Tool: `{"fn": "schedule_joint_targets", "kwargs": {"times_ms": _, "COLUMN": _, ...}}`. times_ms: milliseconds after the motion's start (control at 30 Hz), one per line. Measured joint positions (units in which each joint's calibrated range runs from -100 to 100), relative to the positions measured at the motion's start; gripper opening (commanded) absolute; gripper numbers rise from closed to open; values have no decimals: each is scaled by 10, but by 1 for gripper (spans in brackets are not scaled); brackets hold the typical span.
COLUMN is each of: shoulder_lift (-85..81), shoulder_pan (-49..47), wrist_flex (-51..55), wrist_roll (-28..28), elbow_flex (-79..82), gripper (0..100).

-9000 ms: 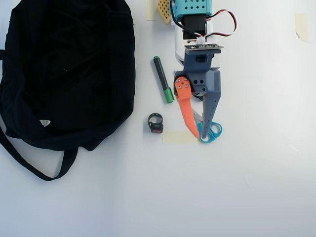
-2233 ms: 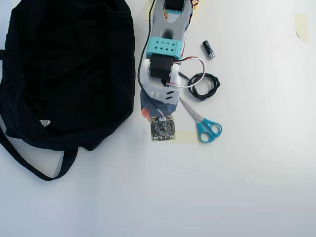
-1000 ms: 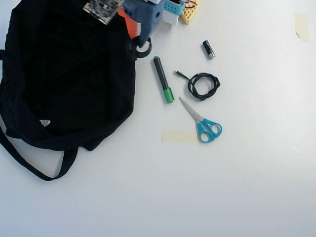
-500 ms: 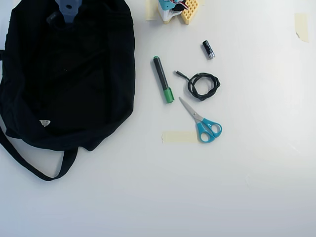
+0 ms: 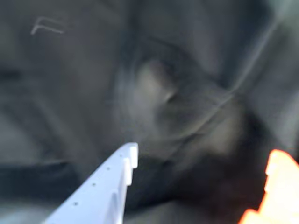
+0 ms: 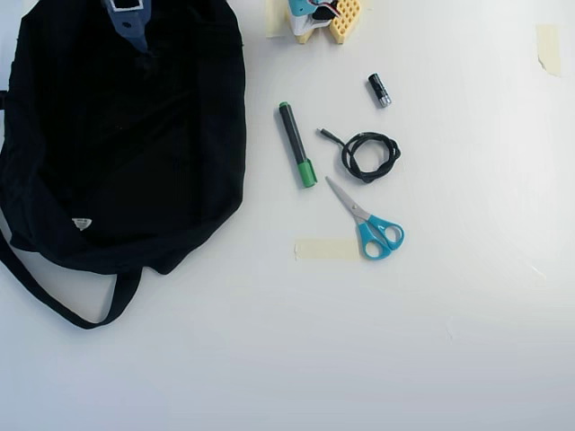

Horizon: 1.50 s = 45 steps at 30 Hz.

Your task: Put the bike light into the black bag

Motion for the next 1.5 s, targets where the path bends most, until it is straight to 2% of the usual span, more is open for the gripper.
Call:
{"fn": "schedule_joint_targets", "kwargs": {"times_ms": 67, "shoulder_lift": -88, "shoulder_pan": -54, "wrist_flex": 23, "wrist_roll": -3, "elbow_flex": -1, "gripper": 33}}
{"fn": "schedule_joint_targets", "kwargs": {"times_ms": 100, "shoulder_lift": -135, "shoulder_pan": -81, "wrist_flex": 40, "wrist_roll": -3, "elbow_flex": 0, "gripper": 29}}
{"fn": "schedule_joint_targets", "kwargs": {"times_ms": 133, "shoulder_lift": -163, "shoulder_pan": -98, "wrist_flex": 48, "wrist_roll": -3, "elbow_flex": -2, "gripper": 19}}
{"fn": "schedule_joint_targets", "kwargs": {"times_ms": 200, "shoulder_lift": -227, "shoulder_pan": -193, "wrist_flex": 71, "wrist_roll": -3, "elbow_flex": -1, "gripper": 3}}
{"fn": "schedule_joint_targets", "kwargs": {"times_ms": 333, "shoulder_lift": -246, "shoulder_pan": -410, "wrist_flex": 72, "wrist_roll": -3, "elbow_flex": -2, "gripper": 2}}
{"fn": "schedule_joint_targets", "kwargs": {"times_ms": 400, "shoulder_lift": -247, "shoulder_pan": -497, "wrist_flex": 72, "wrist_roll": -33, "elbow_flex": -2, "gripper": 2}}
{"fn": "schedule_joint_targets", "kwargs": {"times_ms": 533, "shoulder_lift": -308, "shoulder_pan": -507, "wrist_flex": 119, "wrist_roll": -19, "elbow_flex": 3, "gripper": 2}}
{"fn": "schedule_joint_targets", "kwargs": {"times_ms": 667, "shoulder_lift": -407, "shoulder_pan": -517, "wrist_flex": 137, "wrist_roll": 16, "elbow_flex": 90, "gripper": 2}}
{"fn": "schedule_joint_targets", "kwargs": {"times_ms": 867, "shoulder_lift": -539, "shoulder_pan": -539, "wrist_flex": 21, "wrist_roll": 65, "elbow_flex": 294, "gripper": 2}}
{"fn": "schedule_joint_targets", "kwargs": {"times_ms": 1133, "shoulder_lift": -756, "shoulder_pan": -553, "wrist_flex": -125, "wrist_roll": 69, "elbow_flex": 614, "gripper": 2}}
{"fn": "schedule_joint_targets", "kwargs": {"times_ms": 1400, "shoulder_lift": -1047, "shoulder_pan": -569, "wrist_flex": -135, "wrist_roll": 69, "elbow_flex": 858, "gripper": 2}}
{"fn": "schedule_joint_targets", "kwargs": {"times_ms": 1500, "shoulder_lift": -1070, "shoulder_pan": -566, "wrist_flex": -115, "wrist_roll": 70, "elbow_flex": 898, "gripper": 2}}
